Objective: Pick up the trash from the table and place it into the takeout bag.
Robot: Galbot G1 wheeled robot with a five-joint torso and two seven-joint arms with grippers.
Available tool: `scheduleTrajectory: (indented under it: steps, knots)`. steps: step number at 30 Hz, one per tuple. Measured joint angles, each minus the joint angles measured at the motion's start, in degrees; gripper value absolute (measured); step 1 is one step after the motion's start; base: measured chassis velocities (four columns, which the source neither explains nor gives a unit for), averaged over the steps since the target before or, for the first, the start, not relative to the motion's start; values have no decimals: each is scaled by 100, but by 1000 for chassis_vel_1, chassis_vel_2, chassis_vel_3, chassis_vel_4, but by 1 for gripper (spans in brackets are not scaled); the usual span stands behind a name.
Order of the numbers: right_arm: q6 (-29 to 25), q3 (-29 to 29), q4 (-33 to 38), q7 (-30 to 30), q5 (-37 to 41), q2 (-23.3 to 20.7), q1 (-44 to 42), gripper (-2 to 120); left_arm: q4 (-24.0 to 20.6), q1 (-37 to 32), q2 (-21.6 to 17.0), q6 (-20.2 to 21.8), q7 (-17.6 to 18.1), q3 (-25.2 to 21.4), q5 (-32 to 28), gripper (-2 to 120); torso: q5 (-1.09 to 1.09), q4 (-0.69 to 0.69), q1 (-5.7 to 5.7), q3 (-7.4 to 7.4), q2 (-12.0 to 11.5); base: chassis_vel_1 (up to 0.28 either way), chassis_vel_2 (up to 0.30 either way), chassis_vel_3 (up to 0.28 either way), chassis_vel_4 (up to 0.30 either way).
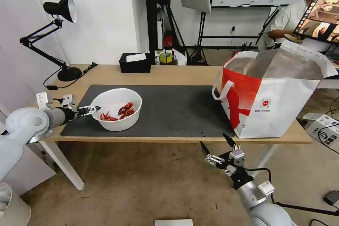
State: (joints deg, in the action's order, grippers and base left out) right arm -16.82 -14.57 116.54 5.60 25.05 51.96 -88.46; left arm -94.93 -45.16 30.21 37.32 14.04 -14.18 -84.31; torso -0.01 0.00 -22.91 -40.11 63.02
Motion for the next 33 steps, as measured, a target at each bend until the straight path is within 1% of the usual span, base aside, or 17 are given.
scheduleTrajectory:
  steps: [9,16,17,18,19,22,23,26,27,30,31,33]
  knots:
    - [0,0,0,0,0,0,0,100,63,315,71,42,34,355,0,100,1,0,0,0,0,0,0,0,0]
    - [0,0,0,0,0,0,0,100,105,359,75,49,32,424,10,99,1,0,0,0,0,0,0,0,0]
    - [0,0,0,0,0,0,0,100,105,361,75,50,32,431,10,96,1,0,0,0,0,0,0,0,0]
    - [0,0,0,0,0,0,0,100,104,366,71,52,32,441,11,91,1,0,0,0,0,0,0,0,0]
    - [0,0,0,0,0,0,0,100,104,366,71,52,32,441,11,91,1,0,0,0,0,0,0,0,0]
    - [0,0,0,0,0,0,0,100,71,375,40,73,25,462,12,77,1,0,0,0,0,0,0,0,0]
    - [0,0,0,0,0,0,0,100,71,375,40,73,25,462,12,77,1,0,0,0,0,0,0,0,0]
    - [0,0,0,0,0,0,0,100,54,403,-9,101,16,497,11,61,1,0,0,0,0,0,0,0,0]
    - [0,0,0,0,0,0,0,100,54,403,-9,101,16,497,11,61,1,0,0,0,0,0,0,0,0]
    - [0,0,0,0,0,0,0,100,4,385,-24,125,-6,486,-5,47,1,0,0,0,0,0,0,0,0]
    - [0,0,0,0,0,0,0,100,4,385,-24,125,-6,486,-5,47,1,0,0,0,0,0,0,0,0]
    - [0,0,0,0,0,0,0,100,-50,330,-26,156,-6,446,-13,36,1,0,0,0,0,0,0,0,0]
